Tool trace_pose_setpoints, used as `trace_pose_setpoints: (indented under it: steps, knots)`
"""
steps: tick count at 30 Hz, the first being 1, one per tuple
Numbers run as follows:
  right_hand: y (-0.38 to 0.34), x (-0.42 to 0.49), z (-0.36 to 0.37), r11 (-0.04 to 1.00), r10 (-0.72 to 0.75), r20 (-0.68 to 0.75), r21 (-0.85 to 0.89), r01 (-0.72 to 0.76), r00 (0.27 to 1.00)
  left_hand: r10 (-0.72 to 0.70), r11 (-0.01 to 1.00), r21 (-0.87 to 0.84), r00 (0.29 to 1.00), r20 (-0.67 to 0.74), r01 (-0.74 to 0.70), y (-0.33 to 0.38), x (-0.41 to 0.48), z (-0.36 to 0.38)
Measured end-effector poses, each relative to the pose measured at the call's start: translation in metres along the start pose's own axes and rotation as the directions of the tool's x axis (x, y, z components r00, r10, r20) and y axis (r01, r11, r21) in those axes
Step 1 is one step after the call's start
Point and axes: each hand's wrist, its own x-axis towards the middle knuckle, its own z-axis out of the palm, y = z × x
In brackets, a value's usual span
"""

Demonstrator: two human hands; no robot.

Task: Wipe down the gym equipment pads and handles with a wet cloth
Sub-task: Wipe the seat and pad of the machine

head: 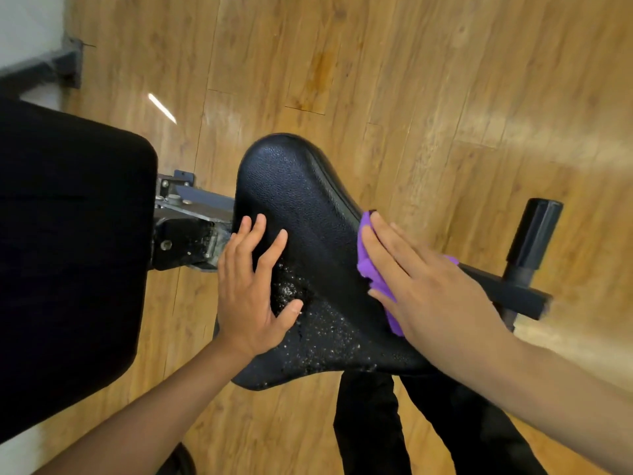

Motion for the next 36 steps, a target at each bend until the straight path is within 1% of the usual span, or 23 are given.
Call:
trace_pose_setpoints:
  steps: [1,2,4,5,6,8,9,10,12,14,15,16,18,20,22,23,25,27,29,30,32,34,36]
  knots:
    - [0.001,0.008,-0.001,1.0,0.019,-0.002,0.0,-0.019,1.0,-0.004,1.0,-0.002,1.0,-0.005,0.004,0.0,0.0,0.0]
    - [-0.003,0.028,0.001,1.0,0.026,-0.041,0.015,-0.026,0.999,-0.004,1.0,-0.003,1.0,-0.008,0.004,0.0,-0.001,0.0]
    - [-0.016,0.098,0.002,1.0,0.004,-0.186,-0.023,-0.009,0.983,0.0,1.0,-0.005,1.0,-0.011,0.0,0.0,0.0,0.001]
    - [-0.025,0.139,-0.002,0.999,-0.004,-0.212,-0.046,-0.006,0.977,-0.001,1.0,-0.003,1.0,-0.013,0.001,0.0,0.0,0.001]
    - [-0.033,0.176,-0.008,0.999,-0.002,-0.19,-0.04,-0.005,0.982,-0.002,1.0,-0.001,1.0,-0.015,0.002,0.0,0.0,0.001]
    - [-0.038,0.212,-0.018,0.998,0.017,-0.079,-0.063,-0.022,0.997,-0.001,1.0,-0.005,1.0,-0.015,0.0,0.001,0.002,0.002]
    - [-0.037,0.206,-0.016,0.994,-0.001,-0.06,-0.108,-0.006,0.998,0.0,1.0,-0.005,1.0,-0.015,0.0,0.001,0.001,0.002]
    - [-0.035,0.184,-0.011,0.987,-0.034,-0.087,-0.157,0.02,0.996,0.003,1.0,-0.007,1.0,-0.012,-0.003,0.0,0.0,0.002]
    - [-0.028,0.108,0.002,0.978,-0.1,-0.116,-0.197,0.076,0.988,0.014,1.0,-0.001,1.0,-0.019,-0.014,-0.002,-0.001,0.002]
    - [-0.022,0.027,0.008,0.964,-0.141,-0.083,-0.238,0.118,0.986,0.022,1.0,-0.006,1.0,-0.022,-0.022,-0.003,0.0,0.002]
    - [-0.019,0.001,0.01,0.956,-0.156,-0.066,-0.262,0.133,0.986,0.023,1.0,-0.013,0.999,-0.023,-0.023,-0.002,0.0,0.002]
    - [-0.016,-0.006,0.011,0.952,-0.167,-0.057,-0.271,0.146,0.984,0.022,1.0,-0.02,0.999,-0.026,-0.023,-0.002,0.0,0.001]
    - [-0.022,0.029,0.012,0.951,-0.186,-0.086,-0.268,0.157,0.979,0.023,0.999,-0.033,0.999,-0.033,-0.024,-0.002,0.001,0.001]
    - [-0.041,0.096,0.011,0.962,-0.174,-0.155,-0.237,0.135,0.972,-0.003,0.998,-0.059,0.999,-0.042,0.001,-0.002,0.001,0.002]
    - [-0.056,0.146,0.01,0.965,-0.139,-0.174,-0.244,0.095,0.975,-0.049,0.995,-0.091,0.997,-0.067,0.043,-0.003,0.0,0.002]
    - [-0.057,0.152,0.01,0.962,-0.121,-0.159,-0.263,0.076,0.98,-0.048,0.995,-0.095,0.996,-0.076,0.04,-0.004,0.001,0.002]
    - [-0.048,0.12,0.012,0.955,-0.1,-0.15,-0.292,0.052,0.984,-0.001,0.996,-0.089,0.998,-0.069,-0.005,-0.005,-0.001,0.001]
    - [-0.033,0.057,0.011,0.954,-0.105,-0.123,-0.292,0.066,0.987,0.02,0.996,-0.09,0.998,-0.062,-0.026,-0.006,-0.002,0.001]
    - [-0.023,0.011,0.006,0.968,-0.091,-0.075,-0.242,0.07,0.993,0.014,0.996,-0.092,0.998,-0.063,-0.02,-0.005,-0.002,0.002]
    - [-0.019,0.009,0.006,0.973,-0.092,-0.086,-0.221,0.071,0.992,0.009,0.996,-0.09,0.998,-0.067,-0.015,-0.005,-0.003,0.002]
    - [-0.02,0.05,0.006,0.977,-0.094,-0.117,-0.203,0.069,0.989,0.006,0.996,-0.085,0.998,-0.063,-0.011,-0.005,-0.003,0.001]
    - [-0.027,0.123,0.003,0.985,-0.096,-0.159,-0.155,0.072,0.983,-0.002,0.997,-0.075,0.999,-0.048,-0.001,-0.005,-0.002,0.001]
    - [-0.031,0.187,-0.012,0.998,-0.038,-0.129,-0.06,0.03,0.991,-0.016,0.998,-0.064,0.999,-0.037,0.014,-0.004,-0.001,0.001]
